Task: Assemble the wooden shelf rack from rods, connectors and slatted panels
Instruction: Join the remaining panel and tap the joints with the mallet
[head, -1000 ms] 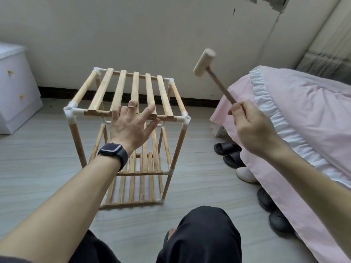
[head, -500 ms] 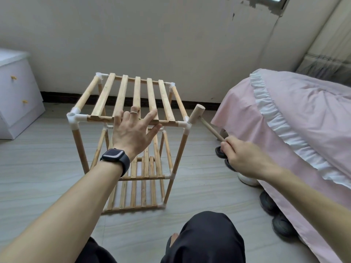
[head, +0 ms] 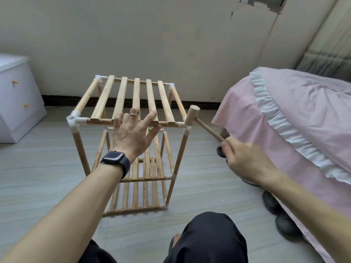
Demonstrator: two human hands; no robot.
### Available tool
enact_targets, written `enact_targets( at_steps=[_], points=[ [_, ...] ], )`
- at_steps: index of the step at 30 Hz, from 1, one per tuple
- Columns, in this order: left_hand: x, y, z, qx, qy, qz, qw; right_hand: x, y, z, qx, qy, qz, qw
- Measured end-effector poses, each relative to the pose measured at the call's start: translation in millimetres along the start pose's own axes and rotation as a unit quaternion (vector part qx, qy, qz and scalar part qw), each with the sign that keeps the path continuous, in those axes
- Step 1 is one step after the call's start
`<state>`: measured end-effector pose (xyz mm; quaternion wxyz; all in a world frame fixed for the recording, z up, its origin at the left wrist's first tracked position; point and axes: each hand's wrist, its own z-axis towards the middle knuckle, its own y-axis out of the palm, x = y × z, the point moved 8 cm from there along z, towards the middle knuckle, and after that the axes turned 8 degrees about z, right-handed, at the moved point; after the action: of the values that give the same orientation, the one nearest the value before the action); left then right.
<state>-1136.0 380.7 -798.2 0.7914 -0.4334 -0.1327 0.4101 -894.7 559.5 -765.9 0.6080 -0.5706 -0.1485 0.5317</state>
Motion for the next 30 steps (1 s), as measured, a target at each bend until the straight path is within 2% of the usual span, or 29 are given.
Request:
enact_targets(
  at_steps=[1,2,6,7,9,11,13,15,16,17,18,21,23,30],
  points=[
    [-0.4,-0.1,0.5,0.0,-0.002,0.001,1.0,2.2,6.5,-1.0,-0.035,0.018,-0.015,0.999],
    [0.0,0.3,0.4,-0.005,0.0,-0.001,1.0,0.7,5.5,-1.9,-0.035,0.019,0.006,0.999],
    [-7.7,-1.6,-0.3,-0.035,0.019,-0.054,0.998,-24.3,-5.8,2.1,0.054,-0.023,0.171,0.984],
    [-16.1,-8.0,-1.7,-0.019,0.025,-0.081,0.996,-31.9,-0.3,5.3,0.051,-0.031,0.211,0.976],
    [-47.1,-28.5,-11.0,0.068,0.011,-0.114,0.991,-51.2,16.5,12.8,0.028,-0.04,0.276,0.96],
    [-94.9,-43.1,-30.2,0.156,-0.07,-0.128,0.977,-74.0,34.4,20.3,0.001,-0.057,0.331,0.942],
    [-147.2,-30.3,-54.3,0.146,-0.213,-0.221,0.94,-99.3,51.7,26.3,-0.027,-0.071,0.374,0.924],
    [-173.6,8.7,-76.2,0.038,-0.322,-0.378,0.867,-124.9,69.7,30.3,-0.065,-0.083,0.402,0.91],
    [-173.0,26.4,-83.6,-0.024,-0.331,-0.428,0.841,-136.8,78.3,32.2,-0.086,-0.089,0.409,0.904],
    [-169.3,35.5,-88.7,-0.058,-0.322,-0.438,0.838,-147.4,86.2,34.0,-0.106,-0.094,0.412,0.9],
    [-166.8,37.8,-92.5,-0.058,-0.311,-0.429,0.846,-157.3,92.9,35.6,-0.125,-0.1,0.412,0.897],
    [-157.6,30.0,-95.5,-0.001,-0.287,-0.404,0.869,-179.4,104.6,38.9,-0.157,-0.12,0.39,0.899],
    [-144.2,30.8,-94.7,0.001,-0.265,-0.416,0.87,-183.8,108.1,37.3,-0.16,-0.13,0.366,0.908],
    [-113.5,40.1,-91.8,-0.008,-0.246,-0.442,0.862,-178.8,105.3,27.6,-0.167,-0.176,0.151,0.958]
  ],
)
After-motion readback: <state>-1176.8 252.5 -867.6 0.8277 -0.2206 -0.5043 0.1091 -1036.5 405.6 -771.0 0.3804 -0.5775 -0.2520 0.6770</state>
